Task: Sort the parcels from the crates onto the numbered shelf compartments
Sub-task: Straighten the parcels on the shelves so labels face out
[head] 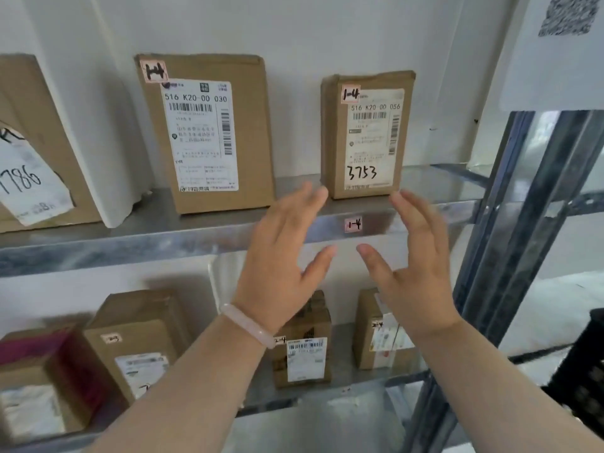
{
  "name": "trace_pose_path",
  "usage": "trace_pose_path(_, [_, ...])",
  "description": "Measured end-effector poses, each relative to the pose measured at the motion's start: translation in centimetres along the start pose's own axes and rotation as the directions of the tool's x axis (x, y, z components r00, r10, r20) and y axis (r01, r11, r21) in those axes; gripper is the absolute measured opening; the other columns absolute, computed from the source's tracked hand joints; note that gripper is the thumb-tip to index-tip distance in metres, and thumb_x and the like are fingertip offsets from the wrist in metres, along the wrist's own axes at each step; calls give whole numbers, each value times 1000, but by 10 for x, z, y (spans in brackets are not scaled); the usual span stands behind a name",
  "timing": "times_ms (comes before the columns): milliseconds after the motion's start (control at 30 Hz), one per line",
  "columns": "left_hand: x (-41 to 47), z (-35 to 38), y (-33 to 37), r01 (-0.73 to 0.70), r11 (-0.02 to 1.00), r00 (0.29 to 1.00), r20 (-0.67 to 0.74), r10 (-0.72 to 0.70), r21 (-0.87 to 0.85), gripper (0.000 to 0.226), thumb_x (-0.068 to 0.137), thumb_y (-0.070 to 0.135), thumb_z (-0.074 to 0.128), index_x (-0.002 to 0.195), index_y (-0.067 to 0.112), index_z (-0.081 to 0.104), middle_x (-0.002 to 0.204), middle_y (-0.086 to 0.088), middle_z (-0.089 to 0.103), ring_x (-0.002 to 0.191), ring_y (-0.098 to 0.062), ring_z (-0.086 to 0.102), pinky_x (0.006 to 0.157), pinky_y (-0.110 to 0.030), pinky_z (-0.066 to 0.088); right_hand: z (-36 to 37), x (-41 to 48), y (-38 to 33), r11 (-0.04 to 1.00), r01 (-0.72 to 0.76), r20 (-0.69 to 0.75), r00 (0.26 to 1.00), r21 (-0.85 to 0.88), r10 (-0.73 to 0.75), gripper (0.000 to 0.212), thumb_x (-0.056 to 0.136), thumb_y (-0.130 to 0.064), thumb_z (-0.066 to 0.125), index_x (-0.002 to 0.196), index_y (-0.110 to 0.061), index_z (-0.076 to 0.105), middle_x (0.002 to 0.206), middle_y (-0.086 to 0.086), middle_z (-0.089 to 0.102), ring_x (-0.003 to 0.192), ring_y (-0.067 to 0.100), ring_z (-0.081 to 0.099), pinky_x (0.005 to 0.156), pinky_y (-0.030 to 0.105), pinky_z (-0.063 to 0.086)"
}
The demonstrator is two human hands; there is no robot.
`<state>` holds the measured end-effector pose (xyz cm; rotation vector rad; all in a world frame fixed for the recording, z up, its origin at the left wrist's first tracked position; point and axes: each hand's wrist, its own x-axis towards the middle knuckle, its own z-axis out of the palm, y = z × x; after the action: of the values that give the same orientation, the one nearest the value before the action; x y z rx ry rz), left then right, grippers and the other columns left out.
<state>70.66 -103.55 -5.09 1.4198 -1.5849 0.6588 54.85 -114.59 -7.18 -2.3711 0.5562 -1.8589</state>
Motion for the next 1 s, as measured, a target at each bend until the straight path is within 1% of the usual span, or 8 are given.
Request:
trace_pose_path(100, [-56,8,-10,12,1000,996,87,-12,1,55,91,31,62,142,23,41,146,-6,47,136,-18,42,114,-30,32,16,-53,-1,998,-50,145,989,43,43,58,89,-35,63,139,-17,42,144,8,41,134,20,39,109,33,35])
trace_pose_path(200, [-105,27,-21,177,984,971,165,-175,4,52,91,36,60,140,28,44,146,-1,46,134,-19,44,110,-40,40,34,-95,4,987,-159,344,928,21,142,59,86,-29,69,139,-23,45,145,4,42,132,20,40,102,37,42])
trace_pose_path(267, [-131,38,-26,316,949,927,209,-311,10,57,88,38,63,141,32,41,149,0,39,136,-19,39,112,-44,39,46,-112,8,969,-244,474,848,-47,236,63,87,-31,67,143,-32,40,151,0,33,138,19,32,103,44,43])
trace_pose_path(367, [-158,52,-32,399,908,869,263,-419,128,70,85,34,73,144,36,36,155,-2,25,142,-22,23,114,-44,26,64,-125,15,922,-346,638,674,-173,373,74,90,-39,63,147,-49,18,160,-8,8,147,18,13,109,47,38])
trace_pose_path(500, [-164,67,-44,542,820,770,281,-573,185,77,85,30,75,150,36,33,161,-7,19,147,-28,19,118,-44,24,83,-127,21,895,-347,737,520,-279,431,73,93,-37,59,148,-49,12,160,-9,2,146,20,18,110,44,37])
trace_pose_path(700, [-165,87,-67,544,794,744,281,-606,271,59,77,13,81,131,25,60,147,-8,44,134,-32,41,113,-46,35,105,-134,30,892,-406,684,595,-197,422,58,89,-22,65,141,-33,39,153,-7,26,129,16,43,100,31,44])
trace_pose_path(867, [-165,98,-79,537,800,766,242,-596,268,57,76,8,80,128,22,61,146,-9,45,134,-29,36,111,-40,28,120,-136,40,880,-454,674,609,-136,418,58,89,-17,65,140,-31,41,153,-5,26,128,18,46,102,38,46])
trace_pose_path(1000, [-165,100,-85,569,786,754,228,-616,243,55,79,7,78,129,21,60,147,-9,42,136,-31,34,113,-44,28,125,-131,41,872,-469,700,577,-138,421,58,91,-17,62,142,-31,39,155,-4,22,129,20,45,104,36,44])
